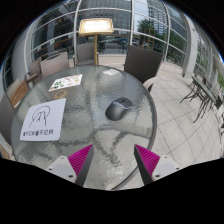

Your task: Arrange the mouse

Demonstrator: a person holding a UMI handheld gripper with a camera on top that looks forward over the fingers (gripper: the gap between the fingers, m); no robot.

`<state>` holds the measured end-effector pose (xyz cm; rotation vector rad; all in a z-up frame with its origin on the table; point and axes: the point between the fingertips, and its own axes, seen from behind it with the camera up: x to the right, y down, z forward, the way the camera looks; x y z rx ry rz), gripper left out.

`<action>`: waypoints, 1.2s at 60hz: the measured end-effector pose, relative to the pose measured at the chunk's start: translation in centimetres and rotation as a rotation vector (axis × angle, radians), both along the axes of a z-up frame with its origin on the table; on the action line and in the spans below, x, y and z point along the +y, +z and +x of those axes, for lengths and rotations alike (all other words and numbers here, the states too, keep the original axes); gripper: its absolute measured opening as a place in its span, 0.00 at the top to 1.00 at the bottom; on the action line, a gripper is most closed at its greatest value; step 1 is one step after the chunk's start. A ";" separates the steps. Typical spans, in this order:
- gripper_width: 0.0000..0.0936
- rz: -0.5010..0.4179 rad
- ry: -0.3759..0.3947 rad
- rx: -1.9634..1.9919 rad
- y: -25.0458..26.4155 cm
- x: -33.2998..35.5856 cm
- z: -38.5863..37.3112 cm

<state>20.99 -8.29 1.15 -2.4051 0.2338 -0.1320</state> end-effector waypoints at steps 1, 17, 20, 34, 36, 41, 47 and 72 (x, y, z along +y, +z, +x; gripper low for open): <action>0.13 -0.002 0.004 0.005 -0.2 0.7 0.4; 0.13 -0.052 0.091 0.051 -2.7 11.5 3.4; 0.13 -0.059 0.108 0.062 -2.8 13.1 3.3; 0.14 -0.051 0.208 0.036 -2.3 18.7 3.0; 0.16 -0.057 0.222 0.033 -2.5 19.3 2.7; 0.27 -0.057 0.242 0.027 -2.6 20.1 2.1; 0.40 -0.056 0.247 0.003 -2.9 20.5 2.0; 0.68 -0.110 0.147 -0.028 -1.4 20.5 1.8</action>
